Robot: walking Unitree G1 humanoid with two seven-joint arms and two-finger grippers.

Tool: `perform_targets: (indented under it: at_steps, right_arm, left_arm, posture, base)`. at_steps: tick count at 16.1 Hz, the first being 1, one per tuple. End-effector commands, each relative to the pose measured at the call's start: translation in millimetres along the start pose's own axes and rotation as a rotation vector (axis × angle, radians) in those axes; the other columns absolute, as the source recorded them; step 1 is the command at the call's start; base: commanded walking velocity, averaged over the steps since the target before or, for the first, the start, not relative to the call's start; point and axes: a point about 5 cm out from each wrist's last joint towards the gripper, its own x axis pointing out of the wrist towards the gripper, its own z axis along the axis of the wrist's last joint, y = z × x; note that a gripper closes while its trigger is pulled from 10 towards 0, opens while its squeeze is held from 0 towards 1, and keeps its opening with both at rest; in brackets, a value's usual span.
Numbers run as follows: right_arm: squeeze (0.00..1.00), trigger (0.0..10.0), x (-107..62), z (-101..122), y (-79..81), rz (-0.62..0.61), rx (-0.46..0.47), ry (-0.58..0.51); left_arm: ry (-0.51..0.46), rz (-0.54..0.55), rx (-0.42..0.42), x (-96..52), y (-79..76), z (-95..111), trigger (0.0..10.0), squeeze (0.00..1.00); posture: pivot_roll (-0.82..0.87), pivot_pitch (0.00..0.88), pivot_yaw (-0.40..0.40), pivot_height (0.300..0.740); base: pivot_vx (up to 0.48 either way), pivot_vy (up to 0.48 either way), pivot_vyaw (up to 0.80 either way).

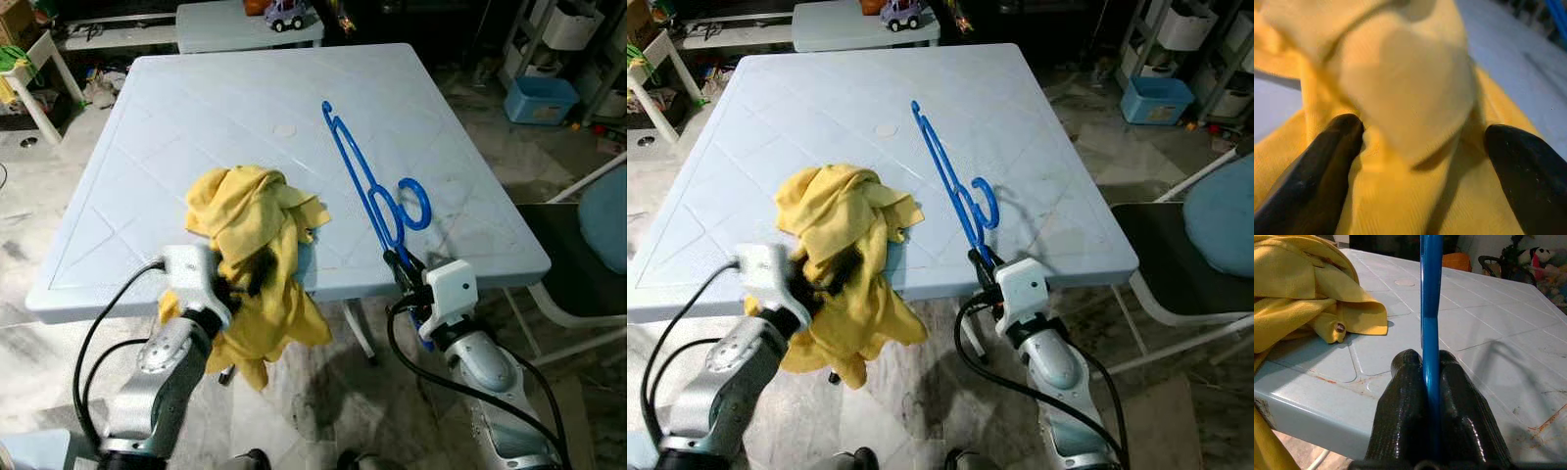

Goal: Hang hanger

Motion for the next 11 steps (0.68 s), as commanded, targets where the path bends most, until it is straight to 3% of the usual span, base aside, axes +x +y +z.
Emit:
perform_targets:
  at_steps: [1, 2, 3, 9, 11]
  right_arm:
    - [0.00, 10.0, -5.3, -21.5, 7.1, 0.018, 0.018, 0.115]
    - [0.00, 10.0, -5.3, -21.4, 7.4, 0.019, 0.014, 0.114]
    - [0.00, 10.0, -5.9, -21.5, 7.5, 0.017, 0.013, 0.114]
    - [0.00, 10.0, -8.2, -22.0, 8.9, 0.010, 0.010, 0.118]
    - [0.00, 10.0, -8.6, -22.6, 9.4, 0.006, 0.010, 0.120]
  left_arm:
    - [0.188, 0.003, 0.024, -4.1, 0.2, -31.1, 5.2, 0.00]
    - [0.201, 0.022, 0.033, -4.6, 2.4, -33.1, 1.5, 0.00]
    - [0.199, 0.027, 0.041, -3.8, 4.6, -32.7, 0.0, 0.00]
    - [0.216, 0.094, 0.120, 10.3, 20.4, -28.3, 0.0, 0.00]
    - [0.190, 0.141, 0.141, 24.4, 32.4, -21.9, 0.0, 0.00]
  posture:
    - [-0.02, 0.138, 0.017, 0.740]
    - [-0.02, 0.137, 0.019, 0.740]
    - [-0.02, 0.136, 0.021, 0.740]
    - [-0.04, 0.145, 0.024, 0.740]
    - [-0.04, 0.144, 0.024, 0.740]
  base:
    - [0.000, 0.000, 0.00]
    - [0.000, 0.000, 0.00]
    - [0.000, 0.000, 0.00]
    - [0.000, 0.000, 0.00]
    - [0.000, 0.000, 0.00]
